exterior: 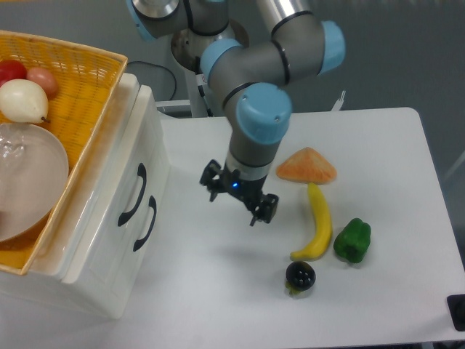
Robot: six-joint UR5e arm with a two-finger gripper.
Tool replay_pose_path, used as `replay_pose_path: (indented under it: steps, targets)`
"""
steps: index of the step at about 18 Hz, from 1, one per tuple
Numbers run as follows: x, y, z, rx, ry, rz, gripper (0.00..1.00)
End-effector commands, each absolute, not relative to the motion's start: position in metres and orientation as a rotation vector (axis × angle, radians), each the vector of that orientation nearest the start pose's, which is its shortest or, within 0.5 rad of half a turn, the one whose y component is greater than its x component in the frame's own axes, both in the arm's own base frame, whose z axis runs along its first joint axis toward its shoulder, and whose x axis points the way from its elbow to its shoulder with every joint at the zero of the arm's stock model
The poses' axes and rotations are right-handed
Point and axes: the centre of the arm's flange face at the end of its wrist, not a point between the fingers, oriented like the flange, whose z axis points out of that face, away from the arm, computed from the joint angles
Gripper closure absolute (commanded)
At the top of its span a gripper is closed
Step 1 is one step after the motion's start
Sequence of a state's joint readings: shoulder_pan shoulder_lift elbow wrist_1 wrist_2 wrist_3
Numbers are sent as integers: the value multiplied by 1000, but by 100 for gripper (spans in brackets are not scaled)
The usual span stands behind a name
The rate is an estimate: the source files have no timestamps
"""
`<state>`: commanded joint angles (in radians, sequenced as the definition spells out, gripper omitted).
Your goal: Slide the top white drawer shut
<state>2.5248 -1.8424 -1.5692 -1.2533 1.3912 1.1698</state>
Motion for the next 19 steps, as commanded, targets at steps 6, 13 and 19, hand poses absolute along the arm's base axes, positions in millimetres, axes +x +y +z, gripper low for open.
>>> replay_pose_path:
  steps: [6, 13, 19]
  targets:
    - [-425, 427, 386, -2940, 559, -12, 0]
    - [-457, 374, 410, -2894, 967, 68, 0]
    - [-466, 363, 413, -2879, 1128, 93, 0]
